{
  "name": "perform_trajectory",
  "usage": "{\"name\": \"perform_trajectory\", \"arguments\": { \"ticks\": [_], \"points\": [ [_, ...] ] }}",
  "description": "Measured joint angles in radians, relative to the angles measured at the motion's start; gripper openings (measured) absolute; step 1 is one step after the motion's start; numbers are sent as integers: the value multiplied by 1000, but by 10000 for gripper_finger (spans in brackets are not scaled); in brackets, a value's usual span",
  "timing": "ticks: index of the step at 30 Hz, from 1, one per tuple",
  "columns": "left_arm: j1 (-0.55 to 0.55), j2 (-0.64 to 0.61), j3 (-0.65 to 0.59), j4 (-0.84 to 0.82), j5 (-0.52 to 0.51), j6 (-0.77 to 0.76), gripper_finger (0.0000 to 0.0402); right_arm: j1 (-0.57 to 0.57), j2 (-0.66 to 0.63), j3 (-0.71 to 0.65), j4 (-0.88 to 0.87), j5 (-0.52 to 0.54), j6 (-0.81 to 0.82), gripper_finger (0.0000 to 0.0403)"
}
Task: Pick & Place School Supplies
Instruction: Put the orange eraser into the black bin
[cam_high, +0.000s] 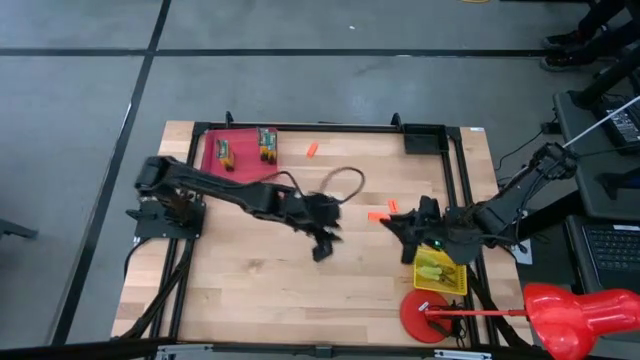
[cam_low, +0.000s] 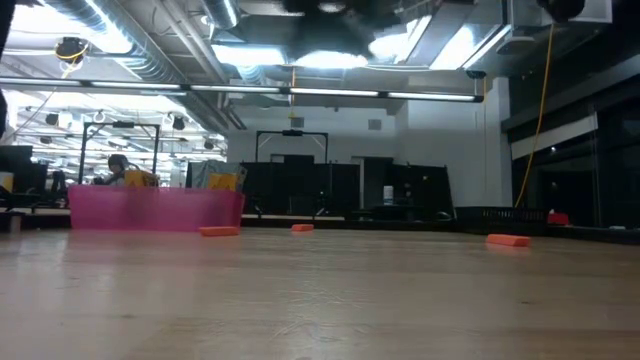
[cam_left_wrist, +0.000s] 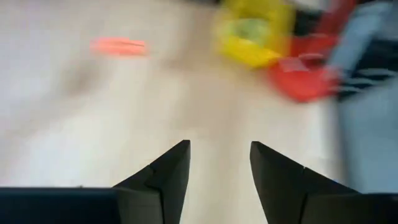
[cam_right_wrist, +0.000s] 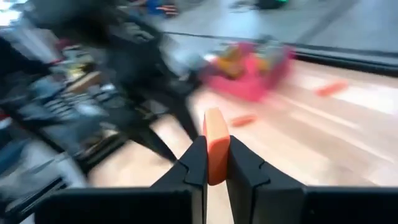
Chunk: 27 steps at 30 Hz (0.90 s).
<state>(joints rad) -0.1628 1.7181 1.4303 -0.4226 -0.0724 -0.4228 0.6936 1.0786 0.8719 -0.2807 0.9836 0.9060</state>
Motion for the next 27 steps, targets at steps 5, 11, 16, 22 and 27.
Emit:
{"name": "perform_trajectory", "arguments": {
  "ticks": [5,11,16,22,27],
  "points": [
    [-38,-179,0,-332,-482,-86,147,-185,0,0,-317,-63,332,31],
    [-91,-338,0,-593,-792,-285,132,-463,0,0,-420,-232,348,31],
    [-98,-368,-1,-681,-827,-359,117,-771,0,0,-465,-357,306,31],
    [-98,-368,-1,-681,-824,-376,101,-1079,0,0,-507,-466,225,31],
    [-97,-368,-1,-681,-834,-403,92,-1291,27,0,-520,-568,143,31]
  ]
}}
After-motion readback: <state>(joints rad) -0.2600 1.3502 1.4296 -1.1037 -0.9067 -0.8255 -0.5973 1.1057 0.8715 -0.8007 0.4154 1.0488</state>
